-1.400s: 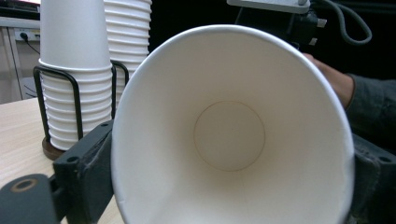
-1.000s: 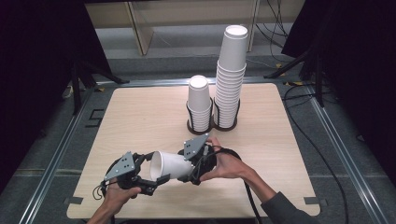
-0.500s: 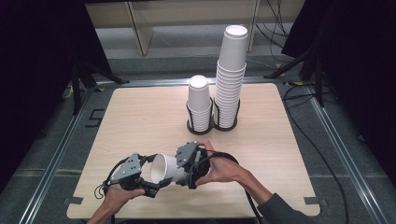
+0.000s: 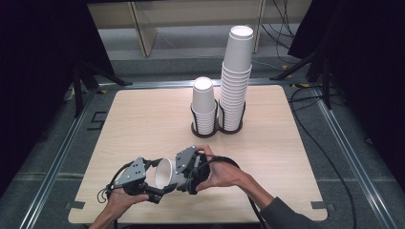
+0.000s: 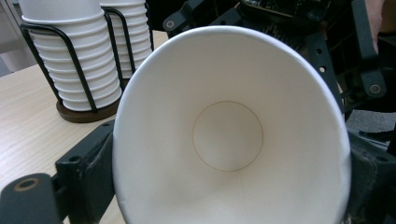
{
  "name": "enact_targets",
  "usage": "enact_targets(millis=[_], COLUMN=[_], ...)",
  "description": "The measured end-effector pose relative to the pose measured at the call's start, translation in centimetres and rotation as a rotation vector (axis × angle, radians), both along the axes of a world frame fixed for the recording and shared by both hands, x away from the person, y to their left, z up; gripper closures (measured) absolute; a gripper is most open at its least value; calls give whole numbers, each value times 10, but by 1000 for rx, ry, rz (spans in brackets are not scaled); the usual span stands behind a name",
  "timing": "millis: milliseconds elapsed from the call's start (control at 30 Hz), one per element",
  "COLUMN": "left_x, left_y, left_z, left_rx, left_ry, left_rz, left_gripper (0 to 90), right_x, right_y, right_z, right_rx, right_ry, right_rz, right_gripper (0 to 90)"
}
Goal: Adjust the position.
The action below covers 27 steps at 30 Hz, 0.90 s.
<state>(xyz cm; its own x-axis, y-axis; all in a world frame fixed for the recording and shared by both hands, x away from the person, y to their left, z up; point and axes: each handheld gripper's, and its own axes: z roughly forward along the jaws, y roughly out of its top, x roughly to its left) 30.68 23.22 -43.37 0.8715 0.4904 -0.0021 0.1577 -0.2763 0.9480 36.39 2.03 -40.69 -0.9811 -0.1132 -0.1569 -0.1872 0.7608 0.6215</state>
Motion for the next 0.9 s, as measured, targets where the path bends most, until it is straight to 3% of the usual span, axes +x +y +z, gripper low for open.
enact_targets(millis=[67, 100, 200, 267, 367, 633, 767, 900], left_x=[0, 0, 1, 2, 2, 1, 2, 1], left_y=[0, 1, 1, 2, 4, 5, 8, 7], left_z=[0, 0, -2, -4, -4, -4, -3, -2], left_rx=[10, 10, -30, -83, -156, -251, -313, -323], left_ry=[-2, -1, 5, 5, -2, 11, 19, 1], left_rz=[-4, -5, -8, -4, 8, 53, 65, 85], left_gripper=[96, 95, 80, 67, 62, 61, 45, 21], right_x=[1, 0, 1, 3, 7, 8, 12, 13], right_y=[0, 0, -1, -1, -4, -11, -15, -15], right_z=[0, -2, -3, -4, -4, -2, 1, 2], right_rx=[7, 1, 18, 37, 94, 186, 282, 323], right_ry=[-16, 15, 43, 51, 60, 139, 182, 191], right_rz=[16, -4, 1, 9, 15, -15, -40, -43], right_gripper=[196, 199, 206, 208, 210, 212, 212, 211])
